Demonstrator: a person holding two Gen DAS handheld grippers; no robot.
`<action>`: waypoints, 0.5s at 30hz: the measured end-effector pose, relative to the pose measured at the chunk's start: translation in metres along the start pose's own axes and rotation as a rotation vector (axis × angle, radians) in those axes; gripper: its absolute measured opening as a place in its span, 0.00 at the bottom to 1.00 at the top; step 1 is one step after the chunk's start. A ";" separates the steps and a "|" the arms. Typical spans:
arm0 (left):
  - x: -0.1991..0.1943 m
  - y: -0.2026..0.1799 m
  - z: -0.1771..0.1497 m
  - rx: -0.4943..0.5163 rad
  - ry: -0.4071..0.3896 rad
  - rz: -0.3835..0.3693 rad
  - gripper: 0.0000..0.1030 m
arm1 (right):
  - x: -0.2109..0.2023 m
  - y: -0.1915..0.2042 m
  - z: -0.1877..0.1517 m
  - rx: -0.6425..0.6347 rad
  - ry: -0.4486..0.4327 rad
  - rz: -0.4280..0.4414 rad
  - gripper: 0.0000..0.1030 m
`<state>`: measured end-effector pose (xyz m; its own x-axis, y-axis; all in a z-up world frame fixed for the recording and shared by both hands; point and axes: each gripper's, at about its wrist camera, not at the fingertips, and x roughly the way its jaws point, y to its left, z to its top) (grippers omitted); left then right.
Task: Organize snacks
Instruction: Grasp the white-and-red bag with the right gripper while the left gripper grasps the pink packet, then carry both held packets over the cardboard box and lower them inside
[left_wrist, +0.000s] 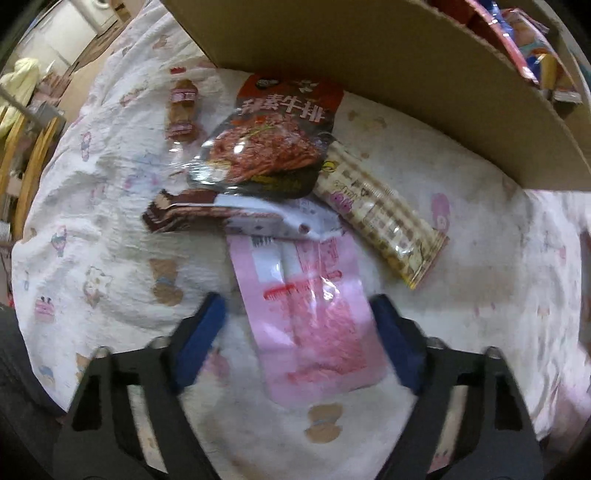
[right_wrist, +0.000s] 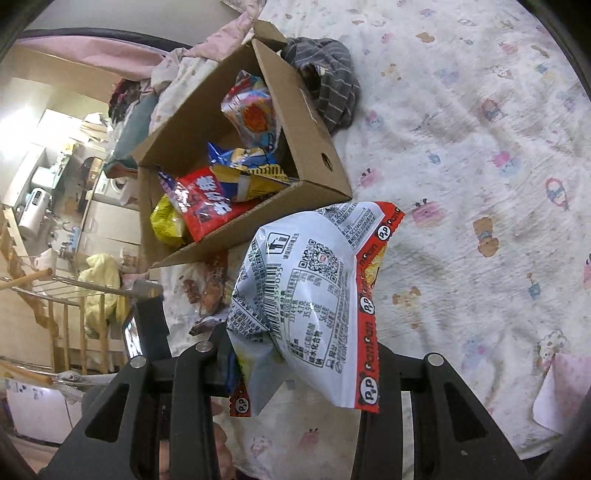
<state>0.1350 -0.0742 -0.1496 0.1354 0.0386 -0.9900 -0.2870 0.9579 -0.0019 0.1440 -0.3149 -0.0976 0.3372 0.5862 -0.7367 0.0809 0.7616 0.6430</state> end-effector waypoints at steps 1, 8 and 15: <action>-0.004 0.005 -0.003 0.009 -0.004 -0.005 0.54 | -0.001 0.003 0.000 -0.004 0.000 0.007 0.38; -0.025 0.029 -0.022 0.111 0.007 -0.072 0.45 | 0.005 0.024 -0.006 -0.055 0.023 0.042 0.38; -0.046 0.054 -0.053 0.173 -0.003 -0.077 0.41 | 0.009 0.032 -0.012 -0.086 0.044 0.035 0.38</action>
<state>0.0626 -0.0394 -0.1119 0.1537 -0.0358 -0.9875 -0.1088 0.9927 -0.0529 0.1384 -0.2820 -0.0856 0.2966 0.6229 -0.7239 -0.0112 0.7602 0.6496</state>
